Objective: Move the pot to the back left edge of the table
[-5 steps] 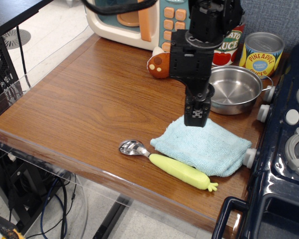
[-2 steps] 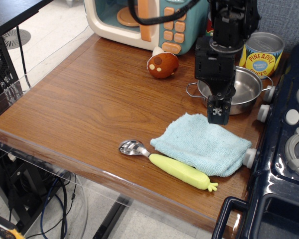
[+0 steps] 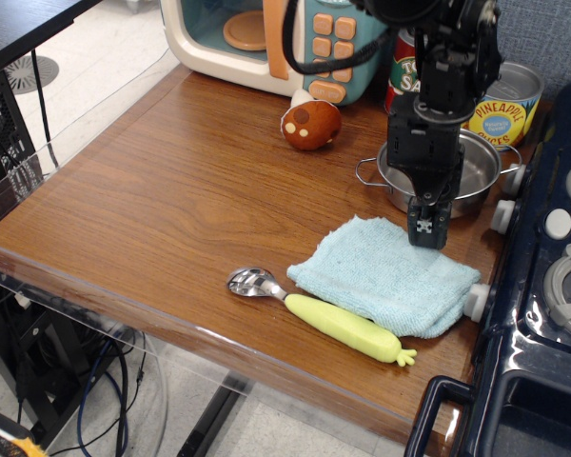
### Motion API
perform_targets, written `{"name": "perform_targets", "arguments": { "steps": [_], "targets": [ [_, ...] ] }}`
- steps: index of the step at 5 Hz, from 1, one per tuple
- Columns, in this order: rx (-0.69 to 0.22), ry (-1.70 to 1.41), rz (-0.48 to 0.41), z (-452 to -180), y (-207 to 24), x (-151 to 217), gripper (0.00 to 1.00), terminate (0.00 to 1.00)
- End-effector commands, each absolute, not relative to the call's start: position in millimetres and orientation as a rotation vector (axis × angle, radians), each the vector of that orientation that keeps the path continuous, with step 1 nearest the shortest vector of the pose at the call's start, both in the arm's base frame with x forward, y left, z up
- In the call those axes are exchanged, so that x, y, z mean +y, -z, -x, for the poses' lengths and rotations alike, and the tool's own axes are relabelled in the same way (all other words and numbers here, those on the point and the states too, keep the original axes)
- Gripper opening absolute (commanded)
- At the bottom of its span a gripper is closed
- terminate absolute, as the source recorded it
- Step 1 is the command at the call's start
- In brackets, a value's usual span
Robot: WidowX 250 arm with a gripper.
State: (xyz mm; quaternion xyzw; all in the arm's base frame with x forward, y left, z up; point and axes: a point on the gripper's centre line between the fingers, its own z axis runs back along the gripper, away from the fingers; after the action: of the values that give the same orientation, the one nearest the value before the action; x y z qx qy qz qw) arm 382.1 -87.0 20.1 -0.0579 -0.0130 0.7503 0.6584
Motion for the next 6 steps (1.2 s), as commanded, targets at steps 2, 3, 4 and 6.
{"name": "perform_targets", "arguments": {
  "steps": [2, 3, 4, 6],
  "targets": [
    [-0.053, -1.705, 0.185, -384, -32, -90, 0.0, 0.0],
    [-0.038, -1.726, 0.198, -381, -36, -89, 0.0, 0.0],
    [-0.047, -1.722, 0.221, -381, -43, -91, 0.0, 0.0],
    [-0.078, -1.786, 0.344, -360, -79, -65, 0.0, 0.0]
  ]
}}
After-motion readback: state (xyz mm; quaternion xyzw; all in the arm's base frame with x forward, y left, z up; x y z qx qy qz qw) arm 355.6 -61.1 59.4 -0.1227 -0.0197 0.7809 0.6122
